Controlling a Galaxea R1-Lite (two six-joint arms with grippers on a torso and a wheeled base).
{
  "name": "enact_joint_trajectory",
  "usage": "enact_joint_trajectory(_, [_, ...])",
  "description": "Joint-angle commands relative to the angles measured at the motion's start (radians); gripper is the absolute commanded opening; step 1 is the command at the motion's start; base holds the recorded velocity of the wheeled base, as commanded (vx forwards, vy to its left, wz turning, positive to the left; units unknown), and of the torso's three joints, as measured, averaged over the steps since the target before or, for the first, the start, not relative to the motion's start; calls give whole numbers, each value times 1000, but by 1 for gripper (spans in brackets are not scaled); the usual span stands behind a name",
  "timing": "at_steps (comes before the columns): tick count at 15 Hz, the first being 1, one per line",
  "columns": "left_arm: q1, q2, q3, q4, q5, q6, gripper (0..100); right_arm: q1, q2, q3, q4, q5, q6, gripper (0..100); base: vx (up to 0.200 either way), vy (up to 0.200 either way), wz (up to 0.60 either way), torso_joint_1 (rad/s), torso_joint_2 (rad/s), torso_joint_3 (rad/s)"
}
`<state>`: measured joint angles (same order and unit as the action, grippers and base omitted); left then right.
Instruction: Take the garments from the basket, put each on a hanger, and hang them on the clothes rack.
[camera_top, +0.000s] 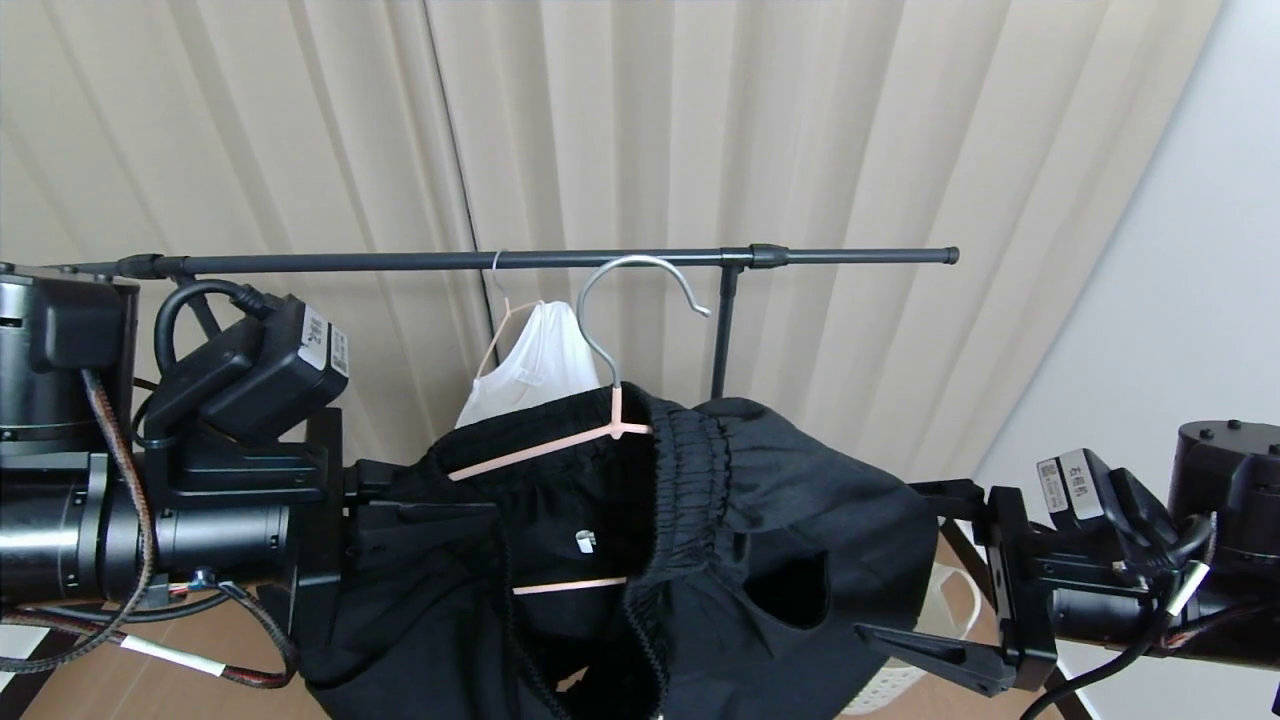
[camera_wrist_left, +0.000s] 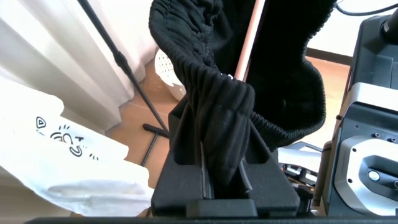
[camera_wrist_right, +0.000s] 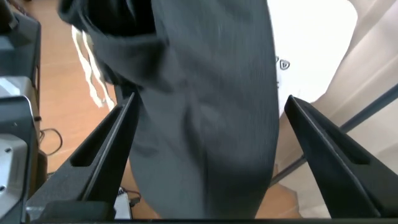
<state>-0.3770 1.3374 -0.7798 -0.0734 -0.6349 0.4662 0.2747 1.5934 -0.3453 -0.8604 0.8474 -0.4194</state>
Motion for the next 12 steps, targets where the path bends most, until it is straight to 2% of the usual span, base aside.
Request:
enact_joint_trajectory(1, [4,-17,5,0,0,-1,0,0,62,-3,0,-10,-4,100,0,0,0,0,0,0])
enact_joint_trajectory(5, [7,-18,7,0,0,-1,0,0,117,-11,-8,-41,-29,100,0,0,0,0,0,0])
enact_joint_trajectory(8, [7,-27,5,0,0,-8,0,0,165,-1,-88,-48,-27,100,0,0,0,0,0,0])
enact_joint_trajectory(12, [9,-52,7,1,1,-8,0,1,177,-1,-95,-57,-27,100,0,0,0,0,0,0])
